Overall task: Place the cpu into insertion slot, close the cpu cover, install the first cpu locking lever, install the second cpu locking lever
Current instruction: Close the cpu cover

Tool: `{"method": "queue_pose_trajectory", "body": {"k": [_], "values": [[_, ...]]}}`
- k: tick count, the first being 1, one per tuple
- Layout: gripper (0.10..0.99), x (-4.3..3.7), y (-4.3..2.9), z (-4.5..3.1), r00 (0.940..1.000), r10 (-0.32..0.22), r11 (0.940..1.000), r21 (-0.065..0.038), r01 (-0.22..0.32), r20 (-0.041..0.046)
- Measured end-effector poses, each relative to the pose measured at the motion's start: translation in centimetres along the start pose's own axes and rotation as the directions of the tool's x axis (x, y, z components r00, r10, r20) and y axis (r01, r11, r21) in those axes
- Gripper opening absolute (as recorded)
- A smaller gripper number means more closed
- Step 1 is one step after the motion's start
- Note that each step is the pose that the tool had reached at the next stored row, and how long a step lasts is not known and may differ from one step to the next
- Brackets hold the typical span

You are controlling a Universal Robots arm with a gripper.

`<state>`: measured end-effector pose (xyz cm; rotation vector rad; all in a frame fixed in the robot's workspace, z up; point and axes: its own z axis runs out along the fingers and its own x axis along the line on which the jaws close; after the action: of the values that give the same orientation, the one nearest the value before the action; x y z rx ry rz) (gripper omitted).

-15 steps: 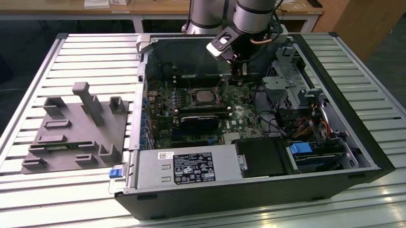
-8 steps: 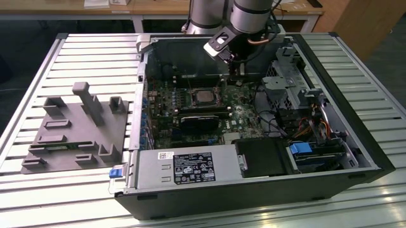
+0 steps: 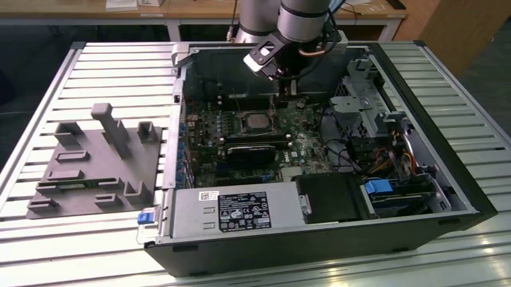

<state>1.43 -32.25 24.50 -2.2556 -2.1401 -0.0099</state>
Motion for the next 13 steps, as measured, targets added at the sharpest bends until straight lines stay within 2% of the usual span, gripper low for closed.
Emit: {"method": "queue_pose_trajectory", "body": {"k": [5, 7, 13], "values": [[0.106, -0.04, -0.84, 0.02, 1.0000, 0.000, 1.0000, -0.001, 0.000, -0.0009], [0.106, -0.05, -1.13, 0.03, 1.0000, 0.000, 1.0000, -0.006, 0.000, -0.0020], [0.106, -0.14, -2.65, 0.16, 0.9999, -0.002, 0.9982, -0.060, 0.001, -0.0156]]}}
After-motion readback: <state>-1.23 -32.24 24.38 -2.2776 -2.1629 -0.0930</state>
